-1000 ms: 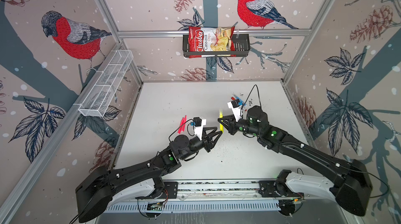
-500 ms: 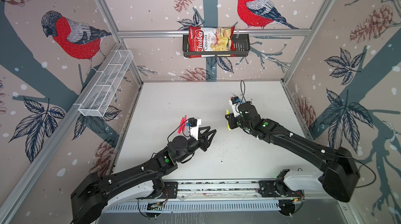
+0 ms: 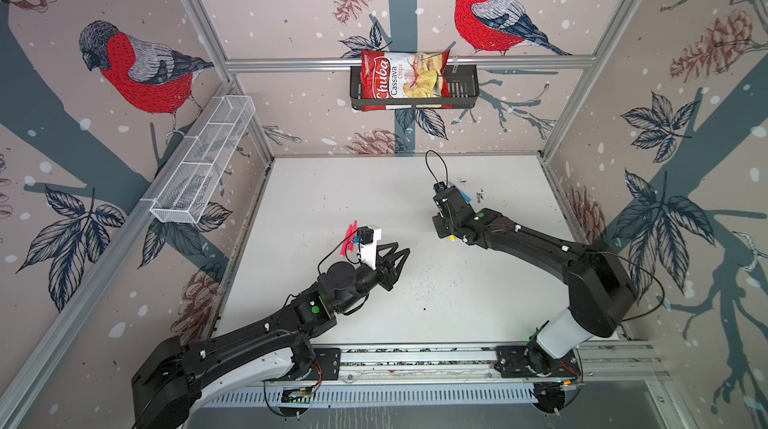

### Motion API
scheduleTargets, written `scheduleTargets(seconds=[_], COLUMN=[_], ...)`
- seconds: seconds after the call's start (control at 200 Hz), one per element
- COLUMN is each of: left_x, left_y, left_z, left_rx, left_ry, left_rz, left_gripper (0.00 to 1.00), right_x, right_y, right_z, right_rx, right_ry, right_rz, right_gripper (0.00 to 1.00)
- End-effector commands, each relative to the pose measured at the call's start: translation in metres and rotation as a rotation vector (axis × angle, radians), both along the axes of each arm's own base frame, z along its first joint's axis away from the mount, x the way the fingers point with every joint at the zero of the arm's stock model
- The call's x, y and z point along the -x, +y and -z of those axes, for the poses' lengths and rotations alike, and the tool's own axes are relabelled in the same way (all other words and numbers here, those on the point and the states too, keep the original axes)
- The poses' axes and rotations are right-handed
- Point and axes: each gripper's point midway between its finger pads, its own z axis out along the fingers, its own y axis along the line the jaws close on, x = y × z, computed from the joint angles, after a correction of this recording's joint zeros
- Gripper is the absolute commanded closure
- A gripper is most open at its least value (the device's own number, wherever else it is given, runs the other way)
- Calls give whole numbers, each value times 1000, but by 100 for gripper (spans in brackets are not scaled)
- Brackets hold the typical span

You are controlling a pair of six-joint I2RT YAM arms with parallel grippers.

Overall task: Insert the pens into the pen caps
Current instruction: 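Carry the capped highlighter toward the blue pen while the left draws back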

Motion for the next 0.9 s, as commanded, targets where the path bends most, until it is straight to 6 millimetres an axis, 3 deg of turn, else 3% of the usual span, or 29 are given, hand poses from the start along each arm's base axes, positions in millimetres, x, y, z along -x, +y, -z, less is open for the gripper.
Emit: scheduleTargets(seconds=[0.0, 0.14, 0.365, 0.605, 0.896], left_x=[-1, 0, 1, 2, 3], left_y=[4, 7, 13, 18, 19], left_z=[0, -4, -9, -10, -9], left_rx=[-9, -5, 0, 3, 4], left_ry=[-9, -13, -22, -25, -21], left_rz=[-17, -22, -36, -51, -45], left_gripper=[56, 56, 56, 56, 56], right_x=[-17, -39, -59, -77, -92], right_y=[-19, -33, -23, -27, -19], right_z=[7, 23, 46, 55, 64], right_rx=[155, 275, 332, 413, 454], right_ry=[-25, -2, 25, 9, 6], right_rz=[15, 44, -56, -118, -137], right_gripper=[92, 94, 96, 97, 95])
